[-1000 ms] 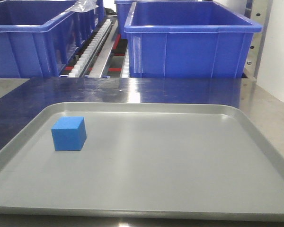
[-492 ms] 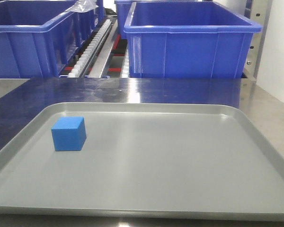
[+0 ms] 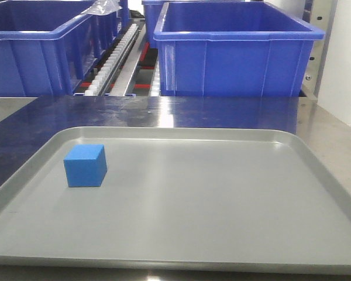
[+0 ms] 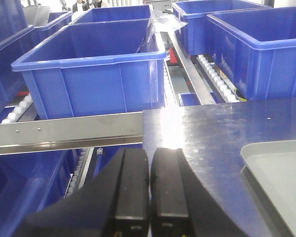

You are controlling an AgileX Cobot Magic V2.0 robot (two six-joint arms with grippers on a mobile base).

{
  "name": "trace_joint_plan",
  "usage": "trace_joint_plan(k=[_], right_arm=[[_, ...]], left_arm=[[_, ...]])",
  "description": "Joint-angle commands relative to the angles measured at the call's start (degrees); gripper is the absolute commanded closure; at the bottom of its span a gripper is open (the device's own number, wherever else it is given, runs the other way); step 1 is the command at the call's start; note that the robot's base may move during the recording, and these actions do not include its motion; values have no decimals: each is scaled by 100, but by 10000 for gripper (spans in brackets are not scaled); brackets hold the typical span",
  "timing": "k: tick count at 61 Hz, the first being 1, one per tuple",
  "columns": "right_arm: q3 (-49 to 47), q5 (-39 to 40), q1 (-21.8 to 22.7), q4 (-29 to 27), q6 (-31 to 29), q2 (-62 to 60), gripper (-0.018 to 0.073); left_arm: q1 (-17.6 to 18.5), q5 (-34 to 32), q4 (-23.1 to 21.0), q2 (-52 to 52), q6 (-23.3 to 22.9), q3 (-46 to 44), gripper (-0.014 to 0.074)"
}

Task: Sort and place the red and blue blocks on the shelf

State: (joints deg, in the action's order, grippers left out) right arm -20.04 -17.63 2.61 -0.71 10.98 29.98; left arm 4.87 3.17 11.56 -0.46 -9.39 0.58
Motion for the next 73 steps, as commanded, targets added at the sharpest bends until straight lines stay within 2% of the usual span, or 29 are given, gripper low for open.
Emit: trace_joint_plan(k=[1,73], right_arm=[[-161,535,39,71,-59,1,510],[-161,227,39,71,-59,0,510]], left_arm=[[24,-472,-9,-97,-27,240,473],[24,-472,-9,-97,-27,240,473]])
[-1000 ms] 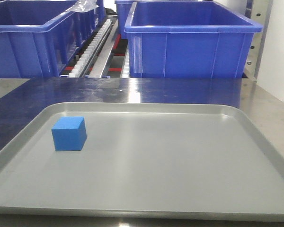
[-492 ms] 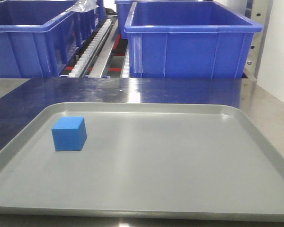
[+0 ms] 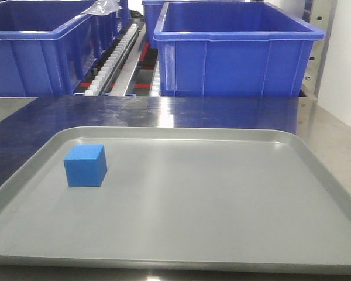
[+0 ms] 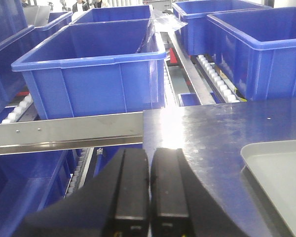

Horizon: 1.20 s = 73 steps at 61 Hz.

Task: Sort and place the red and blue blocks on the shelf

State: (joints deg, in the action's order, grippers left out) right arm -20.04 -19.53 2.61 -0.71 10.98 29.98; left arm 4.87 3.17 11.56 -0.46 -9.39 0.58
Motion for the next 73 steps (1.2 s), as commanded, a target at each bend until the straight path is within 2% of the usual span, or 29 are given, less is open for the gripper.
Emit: trace_joint_plan(k=[1,73], right_arm=[[-161,417,39,71,-59,0,510],[-161,417,39,71,-59,0,510]], left_arm=[[24,-472,-9,-97,-27,240,473],[24,-472,-9,-97,-27,240,473]])
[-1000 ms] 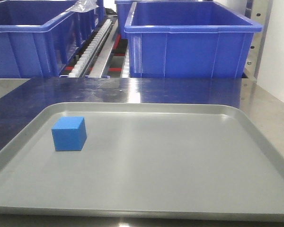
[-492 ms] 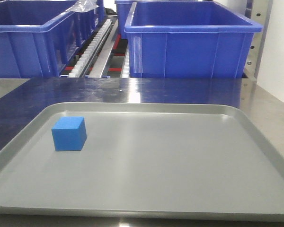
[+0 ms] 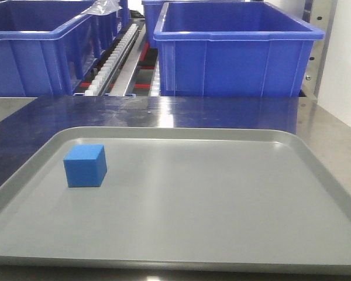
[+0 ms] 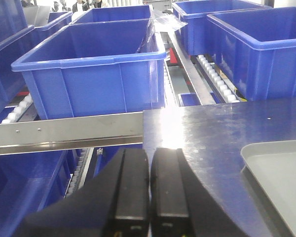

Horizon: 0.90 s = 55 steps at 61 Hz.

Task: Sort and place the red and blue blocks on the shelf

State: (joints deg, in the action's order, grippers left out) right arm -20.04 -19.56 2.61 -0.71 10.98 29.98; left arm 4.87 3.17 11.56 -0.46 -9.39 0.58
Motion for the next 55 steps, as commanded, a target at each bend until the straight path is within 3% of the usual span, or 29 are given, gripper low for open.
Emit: trace_joint_plan(k=[1,27,45,55], right_arm=[[-161,420,39,71,-59,0,510],[-161,420,39,71,-59,0,510],[-161,420,39,71,-59,0,510],[-161,420,39,71,-59,0,510]], left_arm=[[24,-472,-9,-97,-27,240,473],[35,-432,-88,293,-27,-112,473],[445,379,-5,3106,-27,-2028,473],[453,592,-70,4347,-27,-2905,473]])
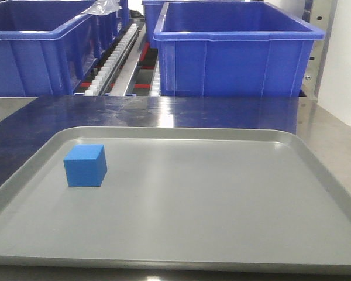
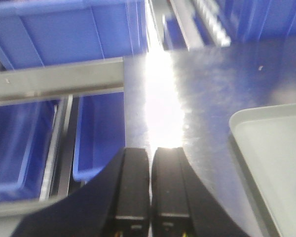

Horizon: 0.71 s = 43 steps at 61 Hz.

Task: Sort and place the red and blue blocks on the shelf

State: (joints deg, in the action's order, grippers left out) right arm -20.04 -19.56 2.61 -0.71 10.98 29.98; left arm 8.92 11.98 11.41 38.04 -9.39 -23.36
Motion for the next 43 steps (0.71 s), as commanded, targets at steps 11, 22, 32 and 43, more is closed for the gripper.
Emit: trace_joint_plan(k=[11,22,32,43], right_arm=[[-161,420,39,71,-59,0,510],[-161,420,39,71,-59,0,510],[-161,420,39,71,-59,0,510],[-161,420,39,71,-59,0,510]], left_arm=[[48,-288,-94,1129,-27,-906,473],[48,-367,-94,1202,-27,-927,473],[48,-368,-353,1202,-27,-927,473],[48,-349,-353,1202,-27,-927,473]])
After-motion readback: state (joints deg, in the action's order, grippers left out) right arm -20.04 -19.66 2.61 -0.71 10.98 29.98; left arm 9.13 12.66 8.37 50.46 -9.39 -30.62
